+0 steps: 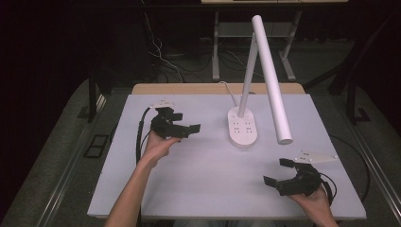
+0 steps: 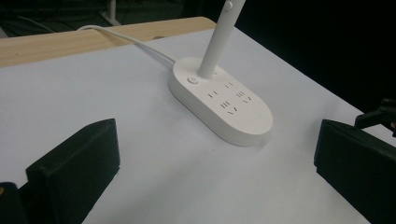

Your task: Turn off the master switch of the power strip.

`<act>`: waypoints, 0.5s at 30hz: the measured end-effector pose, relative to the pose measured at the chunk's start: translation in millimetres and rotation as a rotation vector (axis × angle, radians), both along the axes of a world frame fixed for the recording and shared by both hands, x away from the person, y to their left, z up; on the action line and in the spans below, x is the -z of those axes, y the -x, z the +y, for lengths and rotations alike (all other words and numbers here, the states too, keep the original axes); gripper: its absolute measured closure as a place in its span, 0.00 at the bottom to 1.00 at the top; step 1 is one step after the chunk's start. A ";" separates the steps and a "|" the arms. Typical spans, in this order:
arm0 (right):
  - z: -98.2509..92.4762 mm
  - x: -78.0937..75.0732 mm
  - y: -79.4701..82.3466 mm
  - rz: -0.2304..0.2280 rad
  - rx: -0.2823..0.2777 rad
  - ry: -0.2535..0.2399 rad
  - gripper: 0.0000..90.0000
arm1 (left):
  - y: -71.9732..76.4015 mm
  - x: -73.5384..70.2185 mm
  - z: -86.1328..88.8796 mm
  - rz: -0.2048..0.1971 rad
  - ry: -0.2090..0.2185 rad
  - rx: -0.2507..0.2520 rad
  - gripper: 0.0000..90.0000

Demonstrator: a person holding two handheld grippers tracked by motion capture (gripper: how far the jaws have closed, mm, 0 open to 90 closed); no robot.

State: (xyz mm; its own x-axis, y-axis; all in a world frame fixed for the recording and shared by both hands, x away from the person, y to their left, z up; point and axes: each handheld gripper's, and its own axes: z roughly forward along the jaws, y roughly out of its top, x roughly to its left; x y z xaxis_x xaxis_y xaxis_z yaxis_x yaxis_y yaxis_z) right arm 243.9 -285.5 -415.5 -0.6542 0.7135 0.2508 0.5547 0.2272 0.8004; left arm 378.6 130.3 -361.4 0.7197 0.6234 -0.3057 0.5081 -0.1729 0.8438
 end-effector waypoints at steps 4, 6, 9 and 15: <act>-0.3 -0.1 0.2 -0.001 0.001 0.001 0.00 | 10.4 1.5 7.8 -0.012 -0.004 -0.009 0.00; -0.5 0.0 0.2 -0.001 0.002 0.001 0.00 | 16.7 3.1 10.5 -0.027 -0.006 -0.017 0.00; -0.6 0.1 0.0 0.000 0.003 0.002 0.00 | 26.9 4.2 13.9 -0.040 -0.007 -0.018 0.00; 0.1 0.0 0.2 0.000 0.003 0.003 0.00 | 46.5 10.1 20.4 -0.053 -0.028 -0.018 0.00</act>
